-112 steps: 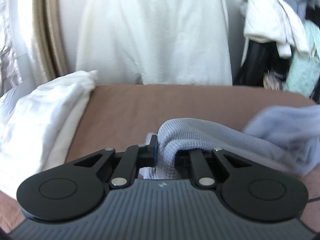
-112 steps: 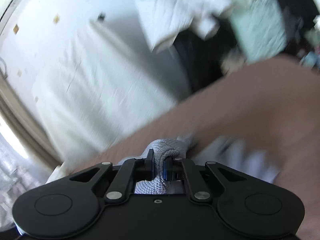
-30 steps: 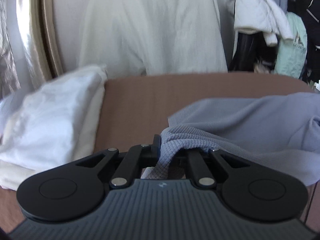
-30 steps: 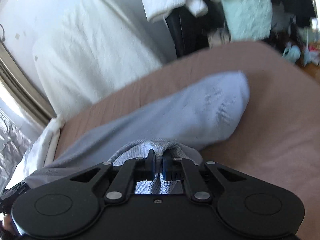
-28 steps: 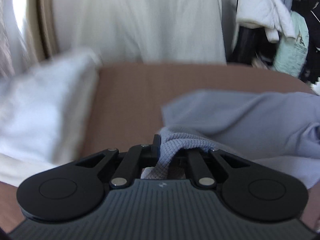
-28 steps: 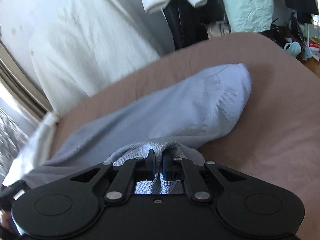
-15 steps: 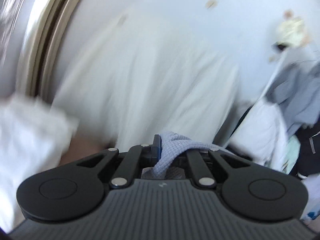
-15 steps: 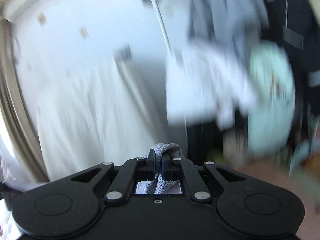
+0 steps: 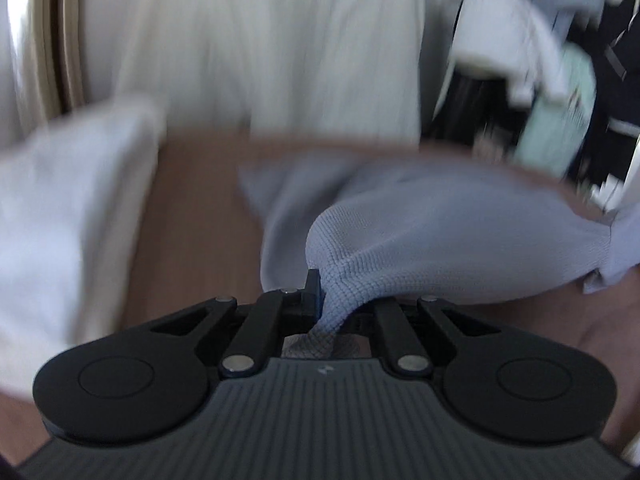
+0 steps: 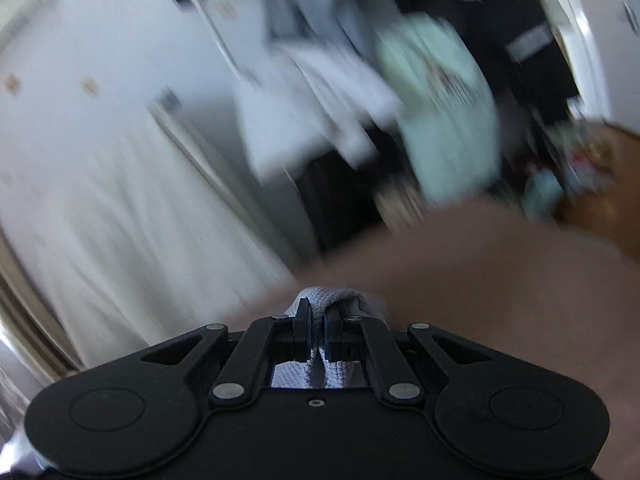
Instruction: Fold clothes
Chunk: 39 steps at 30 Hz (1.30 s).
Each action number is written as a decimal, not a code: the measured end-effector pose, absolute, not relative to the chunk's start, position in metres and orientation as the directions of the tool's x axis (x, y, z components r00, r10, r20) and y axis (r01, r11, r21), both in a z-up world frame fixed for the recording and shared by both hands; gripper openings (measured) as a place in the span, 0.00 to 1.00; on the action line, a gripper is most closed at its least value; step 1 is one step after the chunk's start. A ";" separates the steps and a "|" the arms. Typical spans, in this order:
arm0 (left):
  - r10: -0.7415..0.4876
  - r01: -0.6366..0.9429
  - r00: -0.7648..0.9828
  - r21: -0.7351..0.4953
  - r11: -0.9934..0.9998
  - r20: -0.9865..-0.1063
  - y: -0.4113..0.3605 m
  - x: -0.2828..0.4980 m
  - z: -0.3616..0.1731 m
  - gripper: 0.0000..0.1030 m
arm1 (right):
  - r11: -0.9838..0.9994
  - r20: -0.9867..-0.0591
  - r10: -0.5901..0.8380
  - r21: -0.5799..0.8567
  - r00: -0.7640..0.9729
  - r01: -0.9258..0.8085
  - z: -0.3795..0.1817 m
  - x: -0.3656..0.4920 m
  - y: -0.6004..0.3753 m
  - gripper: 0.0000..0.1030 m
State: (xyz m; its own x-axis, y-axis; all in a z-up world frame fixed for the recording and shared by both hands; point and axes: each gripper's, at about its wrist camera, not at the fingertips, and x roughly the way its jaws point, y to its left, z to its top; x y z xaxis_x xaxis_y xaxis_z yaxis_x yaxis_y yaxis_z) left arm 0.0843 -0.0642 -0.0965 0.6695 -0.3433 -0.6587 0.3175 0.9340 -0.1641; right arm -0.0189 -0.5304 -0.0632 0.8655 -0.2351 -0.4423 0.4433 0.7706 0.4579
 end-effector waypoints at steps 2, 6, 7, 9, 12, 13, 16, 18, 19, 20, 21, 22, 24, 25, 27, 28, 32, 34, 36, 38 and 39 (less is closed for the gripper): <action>-0.315 0.301 0.645 -0.147 0.942 -0.696 -0.068 0.080 -0.124 0.05 | 0.797 -0.506 -0.240 0.384 0.829 0.465 -0.078 -0.009 -0.521 0.07; -0.230 0.332 0.652 0.000 0.943 -0.722 -0.084 0.072 -0.141 0.05 | 0.863 -0.574 -0.275 0.206 0.772 0.461 -0.089 0.003 -0.502 0.07; -0.224 0.337 0.658 0.016 0.941 -0.719 -0.084 0.069 -0.141 0.05 | 0.874 -0.570 -0.278 0.184 0.773 0.450 -0.088 0.003 -0.500 0.07; -0.220 0.337 0.661 0.022 0.941 -0.717 -0.084 0.066 -0.141 0.05 | 0.886 -0.559 -0.280 0.163 0.781 0.434 -0.085 0.001 -0.496 0.07; -0.226 0.325 0.651 -0.002 0.946 -0.725 -0.084 0.071 -0.138 0.05 | 0.890 -0.575 -0.295 0.126 0.763 0.439 -0.080 0.003 -0.496 0.07; -0.225 0.324 0.649 -0.003 0.946 -0.727 -0.084 0.073 -0.137 0.05 | 0.891 -0.580 -0.296 0.120 0.759 0.439 -0.080 0.003 -0.497 0.07; -0.219 0.316 0.644 -0.005 0.949 -0.733 -0.083 0.079 -0.137 0.06 | 0.896 -0.586 -0.289 0.113 0.757 0.430 -0.080 0.004 -0.499 0.07; -0.215 0.311 0.640 -0.007 0.950 -0.737 -0.083 0.084 -0.138 0.08 | 0.897 -0.585 -0.286 0.115 0.759 0.426 -0.083 0.006 -0.502 0.07; -0.212 0.307 0.639 -0.007 0.952 -0.740 -0.082 0.085 -0.139 0.09 | 0.898 -0.586 -0.285 0.113 0.759 0.425 -0.085 0.007 -0.503 0.07; -0.210 0.302 0.639 -0.009 0.953 -0.740 -0.081 0.084 -0.138 0.09 | 0.898 -0.588 -0.285 0.111 0.757 0.425 -0.087 0.007 -0.504 0.07; -0.215 0.302 0.642 -0.015 0.953 -0.736 -0.079 0.082 -0.137 0.08 | 0.898 -0.594 -0.285 0.110 0.753 0.426 -0.089 0.006 -0.505 0.07; -0.222 0.302 0.645 -0.023 0.953 -0.731 -0.077 0.079 -0.135 0.07 | 0.896 -0.599 -0.285 0.110 0.748 0.430 -0.091 0.004 -0.506 0.07; -0.233 0.309 0.653 -0.028 0.951 -0.721 -0.076 0.073 -0.130 0.07 | 0.887 -0.598 -0.296 0.117 0.745 0.446 -0.091 -0.004 -0.509 0.07; -0.238 0.317 0.657 -0.025 0.948 -0.715 -0.076 0.069 -0.126 0.07 | 0.879 -0.589 -0.311 0.120 0.746 0.461 -0.089 -0.010 -0.509 0.07; -0.258 0.335 0.667 -0.027 0.942 -0.699 -0.075 0.059 -0.116 0.07 | 0.860 -0.547 -0.365 0.112 0.753 0.498 -0.082 -0.023 -0.507 0.07; -0.274 0.346 0.669 -0.038 0.938 -0.691 -0.075 0.054 -0.112 0.07 | 0.852 -0.523 -0.394 0.100 0.756 0.514 -0.076 -0.031 -0.505 0.07; -0.342 0.306 0.622 -0.184 0.934 -0.704 -0.064 0.044 -0.107 0.07 | 0.828 -0.529 -0.472 0.010 0.706 0.560 -0.064 -0.046 -0.499 0.07; -0.352 0.267 0.596 -0.236 0.934 -0.722 -0.059 0.043 -0.108 0.07 | 0.824 -0.582 -0.478 -0.039 0.658 0.565 -0.064 -0.047 -0.500 0.07; -0.318 0.252 0.599 -0.204 0.946 -0.735 -0.057 0.041 -0.106 0.07 | 0.794 -0.600 -0.548 -0.153 0.583 0.589 -0.068 -0.045 -0.495 0.09; -0.284 0.273 0.626 -0.138 0.952 -0.726 -0.059 0.035 -0.097 0.07 | 0.717 -0.528 -0.679 -0.325 0.511 0.616 -0.064 -0.044 -0.482 0.20; -0.291 0.282 0.628 -0.138 0.949 -0.722 -0.059 0.033 -0.091 0.08 | 0.687 -0.483 -0.717 -0.368 0.503 0.627 -0.057 -0.047 -0.477 0.31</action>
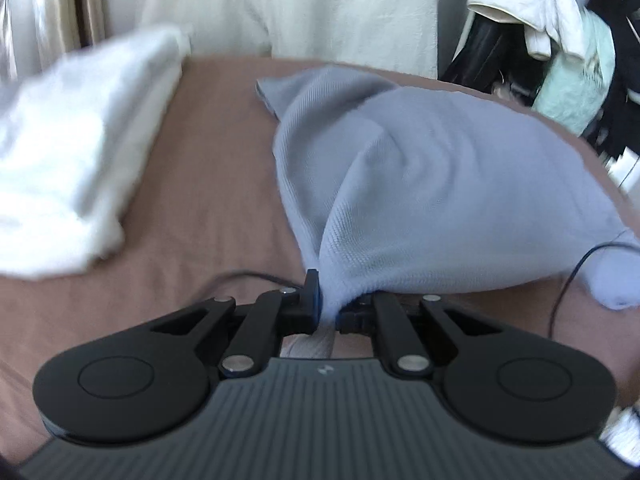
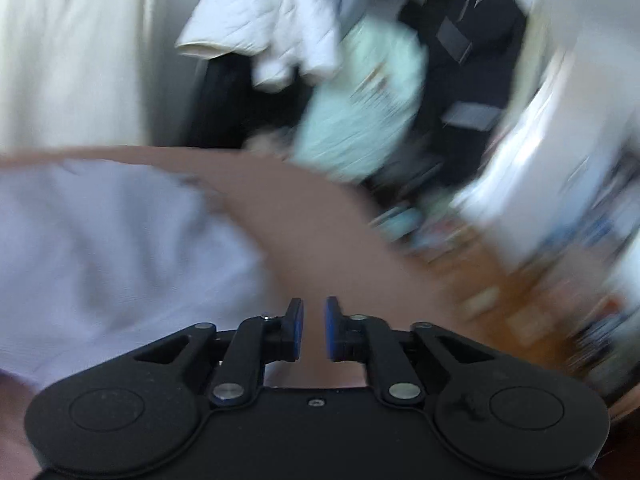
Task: Fold clothes
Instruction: 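Open both grippers and release the grey shirt onto the bed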
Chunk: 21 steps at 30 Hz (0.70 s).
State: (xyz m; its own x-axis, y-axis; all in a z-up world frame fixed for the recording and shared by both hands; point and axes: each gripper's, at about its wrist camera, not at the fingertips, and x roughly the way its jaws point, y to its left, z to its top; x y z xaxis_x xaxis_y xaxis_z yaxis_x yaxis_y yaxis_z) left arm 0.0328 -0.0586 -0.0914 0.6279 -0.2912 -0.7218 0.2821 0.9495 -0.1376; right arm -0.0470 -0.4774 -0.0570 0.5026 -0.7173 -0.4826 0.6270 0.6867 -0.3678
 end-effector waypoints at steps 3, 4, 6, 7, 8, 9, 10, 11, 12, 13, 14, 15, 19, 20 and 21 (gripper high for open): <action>-0.319 0.280 0.639 -0.175 0.944 -0.700 -0.054 0.028 -0.075 0.10 | 0.786 -0.501 -0.585 -0.158 0.638 0.597 -0.023 -0.059 -0.484 0.42; -0.323 0.272 0.652 -0.185 0.944 -0.686 -0.051 0.027 -0.068 0.12 | 0.823 -0.524 -0.502 -0.045 0.688 0.566 -0.012 -0.060 -0.490 0.43; -0.312 0.253 0.695 -0.185 0.950 -0.648 -0.046 0.022 -0.056 0.18 | 0.865 -0.539 -0.318 0.171 0.780 0.471 0.009 -0.059 -0.501 0.49; -0.301 0.241 0.721 -0.181 0.953 -0.624 -0.042 0.018 -0.050 0.27 | 0.881 -0.537 -0.216 0.253 0.815 0.400 0.016 -0.052 -0.502 0.54; -0.281 0.222 0.750 -0.172 0.960 -0.599 -0.038 0.016 -0.043 0.36 | 0.887 -0.528 -0.113 0.328 0.842 0.324 0.023 -0.043 -0.503 0.56; -0.256 0.196 0.774 -0.165 0.967 -0.580 -0.034 0.015 -0.039 0.40 | 0.886 -0.512 -0.006 0.395 0.859 0.242 0.029 -0.033 -0.501 0.60; -0.230 0.169 0.796 -0.159 0.973 -0.560 -0.030 0.014 -0.034 0.42 | 0.879 -0.489 0.081 0.446 0.868 0.169 0.031 -0.018 -0.499 0.62; -0.199 0.137 0.814 -0.152 0.979 -0.546 -0.027 0.015 -0.030 0.43 | 0.867 -0.463 0.154 0.486 0.873 0.105 0.032 -0.001 -0.498 0.62; -0.177 0.122 0.817 -0.135 0.983 -0.549 -0.025 0.023 -0.029 0.44 | 0.850 -0.433 0.226 0.525 0.873 0.040 0.033 0.015 -0.497 0.62; -0.157 0.110 0.818 -0.117 0.987 -0.554 -0.024 0.032 -0.027 0.44 | 0.827 -0.400 0.296 0.561 0.867 -0.024 0.034 0.032 -0.496 0.64; -0.140 0.103 0.809 -0.096 0.990 -0.572 -0.026 0.043 -0.028 0.44 | 0.799 -0.364 0.365 0.594 0.857 -0.087 0.034 0.049 -0.495 0.64; -0.135 0.105 0.797 -0.086 0.991 -0.589 -0.029 0.059 -0.029 0.44 | 0.779 -0.348 0.400 0.616 0.848 -0.114 0.033 0.067 -0.495 0.64; -0.123 0.126 0.769 -0.040 0.991 -0.628 -0.049 0.119 -0.033 0.45 | 0.777 -0.408 0.357 0.628 0.841 -0.025 0.005 0.121 -0.513 0.64; -0.123 0.137 0.766 -0.027 0.990 -0.631 -0.056 0.136 -0.036 0.48 | 0.786 -0.433 0.330 0.618 0.839 0.010 -0.003 0.131 -0.520 0.64; -0.122 0.147 0.763 -0.014 0.989 -0.635 -0.063 0.152 -0.038 0.49 | 0.796 -0.454 0.302 0.604 0.839 0.040 -0.011 0.138 -0.527 0.64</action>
